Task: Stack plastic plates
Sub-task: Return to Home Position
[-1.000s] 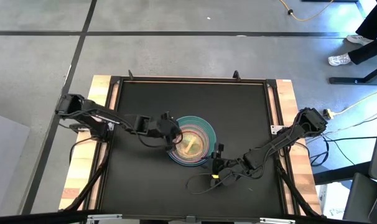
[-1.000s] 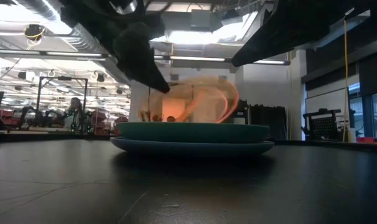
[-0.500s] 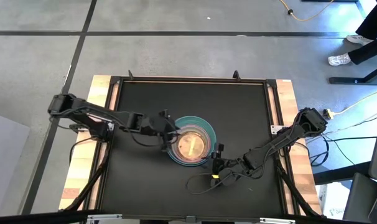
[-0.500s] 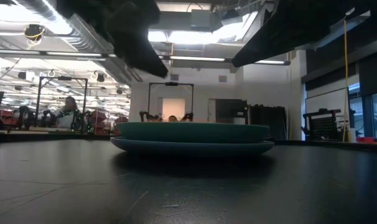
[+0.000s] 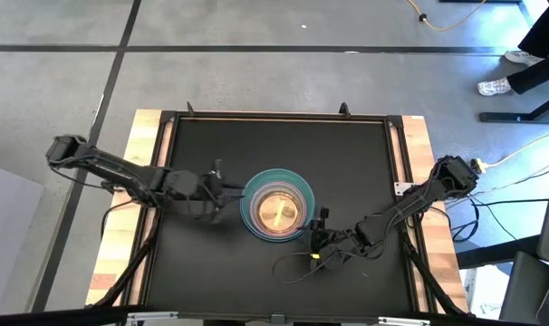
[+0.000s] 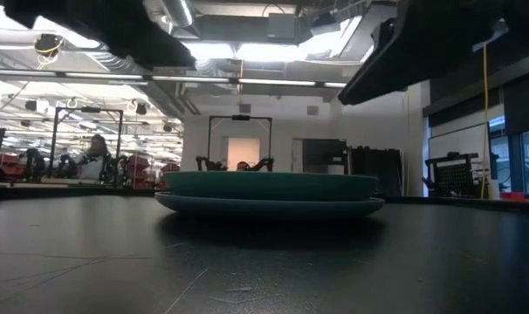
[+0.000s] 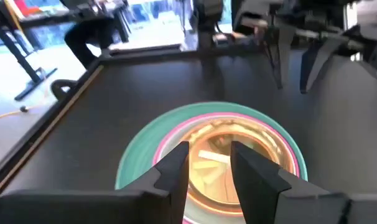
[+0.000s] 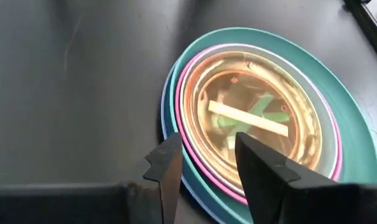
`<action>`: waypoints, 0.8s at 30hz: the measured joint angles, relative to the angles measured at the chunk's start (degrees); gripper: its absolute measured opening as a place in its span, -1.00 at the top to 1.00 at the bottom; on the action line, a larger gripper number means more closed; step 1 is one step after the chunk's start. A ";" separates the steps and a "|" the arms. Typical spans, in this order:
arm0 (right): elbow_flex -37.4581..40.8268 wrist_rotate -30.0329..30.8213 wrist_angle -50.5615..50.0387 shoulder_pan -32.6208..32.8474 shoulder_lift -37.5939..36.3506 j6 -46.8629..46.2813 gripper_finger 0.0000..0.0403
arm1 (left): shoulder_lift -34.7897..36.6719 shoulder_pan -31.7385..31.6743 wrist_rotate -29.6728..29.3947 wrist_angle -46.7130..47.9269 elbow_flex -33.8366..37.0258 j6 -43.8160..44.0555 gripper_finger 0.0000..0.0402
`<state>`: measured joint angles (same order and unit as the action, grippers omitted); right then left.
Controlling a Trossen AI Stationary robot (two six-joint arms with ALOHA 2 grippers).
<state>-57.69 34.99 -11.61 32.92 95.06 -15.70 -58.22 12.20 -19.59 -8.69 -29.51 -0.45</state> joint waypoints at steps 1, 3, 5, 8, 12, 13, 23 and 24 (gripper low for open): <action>0.00 -0.08 -0.27 -0.40 -0.32 0.29 0.29 | 2.11 -0.02 -0.05 -0.11 1.10 0.01 0.46; 0.47 -1.14 -0.91 -1.30 -1.44 1.19 0.30 | 6.06 -0.01 0.18 -0.74 2.95 0.06 0.50; 2.24 -4.70 1.35 -3.11 -3.34 2.87 0.33 | 9.31 -0.01 0.93 -1.16 4.73 -0.27 0.55; 7.11 -12.53 7.67 -7.41 -7.62 6.17 0.45 | 13.39 -0.01 1.26 -1.41 6.70 -1.02 0.64; 16.00 -21.53 17.81 -14.82 -14.86 9.15 0.69 | 16.82 -0.01 1.26 -1.27 8.72 -1.68 0.78; 18.48 -22.99 20.36 -16.48 -16.91 9.57 0.76 | 17.50 -0.01 1.25 -1.03 9.19 -1.68 0.81; 44.35 -25.17 44.41 -20.99 -39.38 10.08 0.90 | 20.47 -0.01 1.27 -0.79 11.45 -1.68 0.98; 46.40 -25.17 46.30 -20.97 -41.50 9.78 0.89 | 20.49 -0.01 1.50 -0.96 11.45 -1.68 0.99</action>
<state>-11.30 9.82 34.68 11.94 53.56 -5.92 -37.74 12.19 -18.10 -9.65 -18.06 -2.13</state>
